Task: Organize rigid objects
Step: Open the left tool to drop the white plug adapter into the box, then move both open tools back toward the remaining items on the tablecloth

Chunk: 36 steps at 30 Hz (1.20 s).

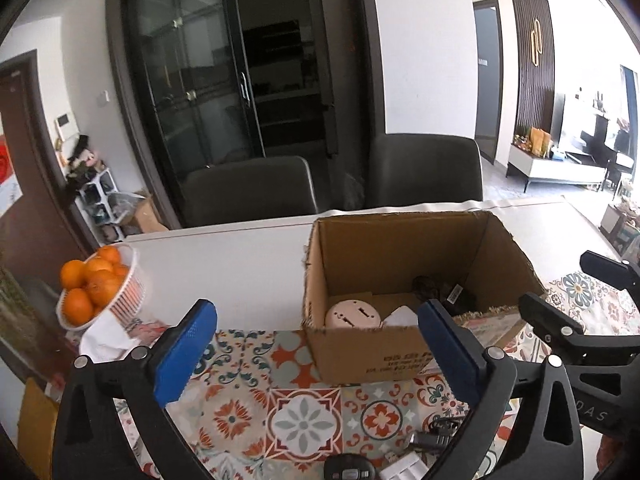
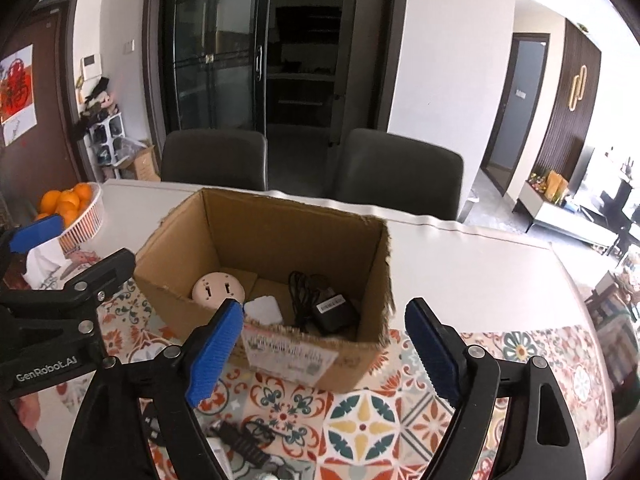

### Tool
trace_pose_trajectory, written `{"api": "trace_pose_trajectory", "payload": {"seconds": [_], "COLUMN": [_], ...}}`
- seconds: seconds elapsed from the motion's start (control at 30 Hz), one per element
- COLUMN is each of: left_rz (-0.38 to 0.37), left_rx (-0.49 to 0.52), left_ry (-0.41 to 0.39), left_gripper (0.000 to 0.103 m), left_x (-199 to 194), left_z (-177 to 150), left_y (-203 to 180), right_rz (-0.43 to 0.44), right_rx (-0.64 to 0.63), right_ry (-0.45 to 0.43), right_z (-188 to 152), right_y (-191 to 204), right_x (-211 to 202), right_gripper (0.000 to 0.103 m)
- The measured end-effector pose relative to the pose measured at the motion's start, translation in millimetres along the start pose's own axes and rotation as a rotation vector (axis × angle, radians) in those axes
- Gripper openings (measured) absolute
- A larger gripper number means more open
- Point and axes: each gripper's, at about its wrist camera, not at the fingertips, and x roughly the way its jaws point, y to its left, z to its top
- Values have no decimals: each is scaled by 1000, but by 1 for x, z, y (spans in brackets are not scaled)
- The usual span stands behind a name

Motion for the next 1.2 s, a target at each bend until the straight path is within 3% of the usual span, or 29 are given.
{"api": "trace_pose_trajectory", "payload": {"seconds": [0.2,0.53,1.2], "left_rz": [47,73,56], "left_rx": [6,-28,-78], "left_ry": [-14,34,134], "left_gripper": [103,103,103], "left_x": [-23,-43,-52], "left_z": [-15,-49,-115], "left_y": [0,12,16], "right_rz": [-34,-52,72], "right_rx": [2,14,63], "right_ry": [-27,-13,82], "right_z": [-17,-48,-110], "right_y": [2,15,31], "right_x": [-28,-47,-45], "right_gripper": [83,83,77]}}
